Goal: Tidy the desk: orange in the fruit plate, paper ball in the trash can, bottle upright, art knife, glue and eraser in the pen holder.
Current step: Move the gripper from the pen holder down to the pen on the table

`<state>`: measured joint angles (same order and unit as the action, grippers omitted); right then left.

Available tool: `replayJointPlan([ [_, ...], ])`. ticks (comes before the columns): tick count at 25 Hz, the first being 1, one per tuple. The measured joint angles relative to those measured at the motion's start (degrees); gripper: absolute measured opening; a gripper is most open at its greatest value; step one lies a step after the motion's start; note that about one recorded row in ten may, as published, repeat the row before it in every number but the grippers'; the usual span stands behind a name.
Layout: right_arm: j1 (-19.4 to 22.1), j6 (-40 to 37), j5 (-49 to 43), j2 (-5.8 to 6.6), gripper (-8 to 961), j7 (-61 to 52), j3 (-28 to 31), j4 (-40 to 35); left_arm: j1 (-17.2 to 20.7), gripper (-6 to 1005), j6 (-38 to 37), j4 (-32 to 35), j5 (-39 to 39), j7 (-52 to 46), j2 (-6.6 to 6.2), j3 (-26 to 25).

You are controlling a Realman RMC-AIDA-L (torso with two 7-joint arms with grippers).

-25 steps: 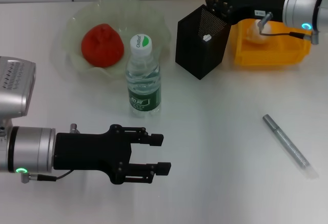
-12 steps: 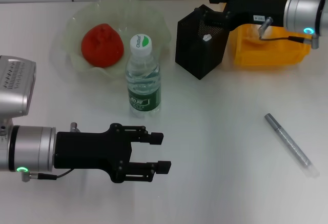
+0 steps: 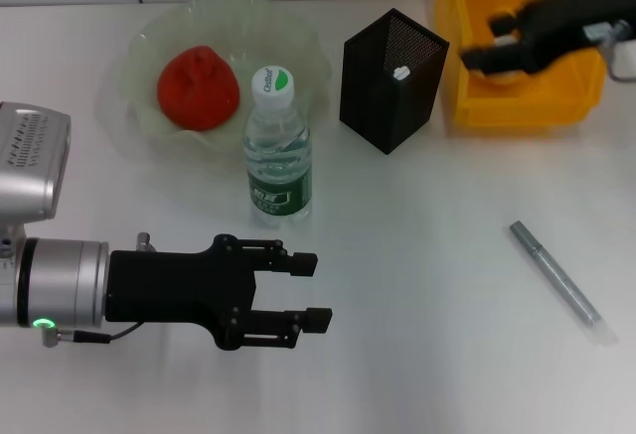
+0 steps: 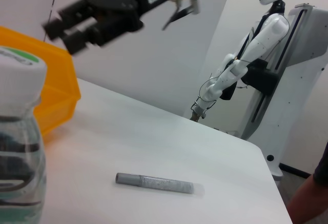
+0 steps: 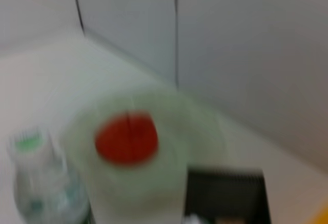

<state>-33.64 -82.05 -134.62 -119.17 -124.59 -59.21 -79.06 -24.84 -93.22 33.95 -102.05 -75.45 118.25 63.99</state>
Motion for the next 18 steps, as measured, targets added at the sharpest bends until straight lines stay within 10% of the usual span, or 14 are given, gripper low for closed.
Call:
replayJointPlan([
  [4,-1.04,-13.68,-10.26,-0.25,556,-13.26,-4.49,-5.5,-0.07,649,0.0,0.07,-0.05,0.25,-0.04,0.0],
  [18,0.13,-19.27,-14.48,-0.43,555,-18.32,-8.2,-3.75,-0.91,648,0.01,0.9,-0.87,0.38,-0.11,0.0],
])
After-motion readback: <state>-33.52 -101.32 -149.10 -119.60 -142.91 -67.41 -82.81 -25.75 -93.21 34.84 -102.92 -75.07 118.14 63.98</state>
